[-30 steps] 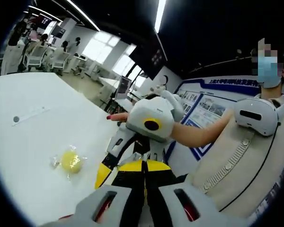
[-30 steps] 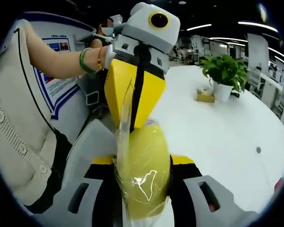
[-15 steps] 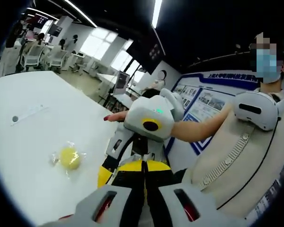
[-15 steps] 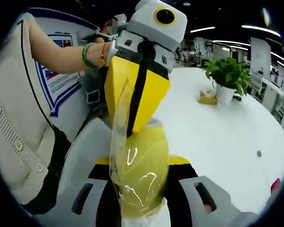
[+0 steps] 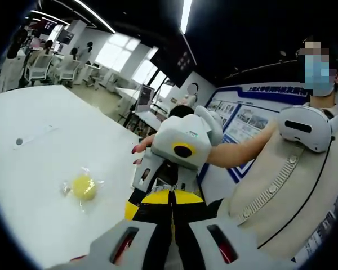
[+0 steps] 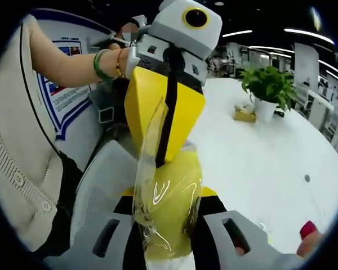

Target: Compare the silicone blocks by pressing each to a similar depth, holding the contact briefly, and releasing to observe deformation and rebound differences across the visible hardness samples.

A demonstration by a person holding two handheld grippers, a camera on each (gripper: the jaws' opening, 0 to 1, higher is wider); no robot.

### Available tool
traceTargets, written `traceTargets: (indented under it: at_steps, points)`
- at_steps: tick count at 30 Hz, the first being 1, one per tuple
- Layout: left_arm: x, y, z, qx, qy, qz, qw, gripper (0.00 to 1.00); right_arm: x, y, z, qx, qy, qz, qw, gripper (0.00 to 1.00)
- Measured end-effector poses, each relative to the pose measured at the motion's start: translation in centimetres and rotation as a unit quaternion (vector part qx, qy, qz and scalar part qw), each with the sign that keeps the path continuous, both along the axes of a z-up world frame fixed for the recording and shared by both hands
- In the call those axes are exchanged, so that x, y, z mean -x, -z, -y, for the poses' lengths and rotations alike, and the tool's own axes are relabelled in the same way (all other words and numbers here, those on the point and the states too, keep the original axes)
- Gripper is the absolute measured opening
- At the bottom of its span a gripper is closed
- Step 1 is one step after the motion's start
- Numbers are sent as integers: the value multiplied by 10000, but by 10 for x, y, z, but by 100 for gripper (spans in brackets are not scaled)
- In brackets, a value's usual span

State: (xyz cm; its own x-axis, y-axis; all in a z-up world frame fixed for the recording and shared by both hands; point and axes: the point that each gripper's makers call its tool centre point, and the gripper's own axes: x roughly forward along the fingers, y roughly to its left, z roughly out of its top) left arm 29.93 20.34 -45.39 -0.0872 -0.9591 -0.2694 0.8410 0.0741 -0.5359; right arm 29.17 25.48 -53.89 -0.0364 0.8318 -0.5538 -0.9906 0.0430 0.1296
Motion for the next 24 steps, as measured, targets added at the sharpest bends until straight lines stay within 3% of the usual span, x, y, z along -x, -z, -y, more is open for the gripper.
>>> traceTargets:
  at_steps: [3,10,24]
  points:
    - [1,4,2,-104,32,121,9999,0,2,4,1,36,158,-180,9997,14]
    - [5,9,4,-237,191,615,9976,0,3,10,4,189,172,-63,9997,10]
    - [9,14,8,-405,315,932,9943,0,8,13,4,303,88,-126,9994,8]
